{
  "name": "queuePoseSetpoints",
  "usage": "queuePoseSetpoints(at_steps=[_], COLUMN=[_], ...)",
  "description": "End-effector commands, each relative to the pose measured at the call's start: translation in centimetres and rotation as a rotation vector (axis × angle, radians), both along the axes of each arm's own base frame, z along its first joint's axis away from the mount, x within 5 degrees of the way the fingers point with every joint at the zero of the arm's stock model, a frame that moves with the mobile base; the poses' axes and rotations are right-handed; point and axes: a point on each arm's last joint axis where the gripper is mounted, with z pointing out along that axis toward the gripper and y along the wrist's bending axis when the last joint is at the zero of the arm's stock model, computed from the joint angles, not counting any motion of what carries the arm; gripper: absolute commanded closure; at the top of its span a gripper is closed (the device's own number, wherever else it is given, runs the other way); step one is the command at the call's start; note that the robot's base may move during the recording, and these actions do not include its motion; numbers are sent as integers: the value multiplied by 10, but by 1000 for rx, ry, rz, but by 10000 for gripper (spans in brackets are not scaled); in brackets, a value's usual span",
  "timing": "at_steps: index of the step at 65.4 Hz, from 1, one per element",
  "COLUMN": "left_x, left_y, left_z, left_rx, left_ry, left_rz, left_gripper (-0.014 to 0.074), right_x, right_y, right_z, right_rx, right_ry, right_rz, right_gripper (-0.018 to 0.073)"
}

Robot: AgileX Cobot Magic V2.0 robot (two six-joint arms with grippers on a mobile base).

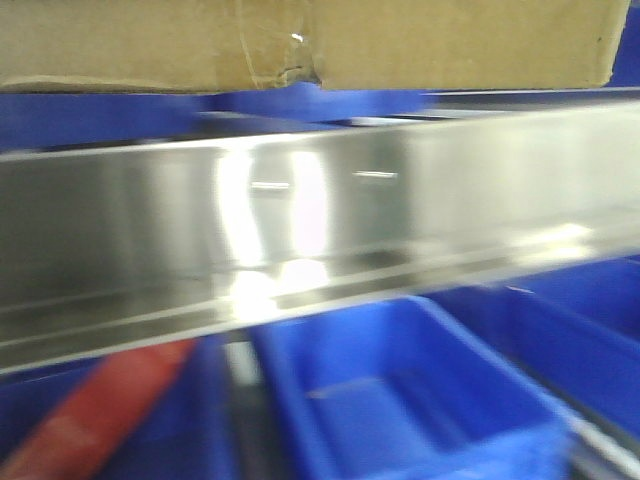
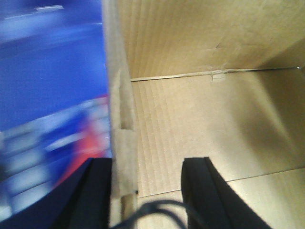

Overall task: Grab carton from right shelf to conveyor
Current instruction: 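Hold the carton with both grippers while the base turns away from the shelf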

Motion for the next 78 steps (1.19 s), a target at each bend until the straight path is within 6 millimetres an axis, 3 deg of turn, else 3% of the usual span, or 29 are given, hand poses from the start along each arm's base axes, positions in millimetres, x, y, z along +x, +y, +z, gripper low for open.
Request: queuePoseSetpoints(at_steps=[1, 78], left_x=[-5, -5], left_y=[-11, -9], left_z=[8, 9], left_rx=[-77, -59], left_ry=[-49, -57], left_rz=[-82, -73], left_gripper=[605, 605], right_x=[-2, -2], right_y=[5, 5], right_z=[9, 9], right_rx=[62, 62], right_ry=[-73, -73], right_rz=[43, 43], right_gripper=[626, 626])
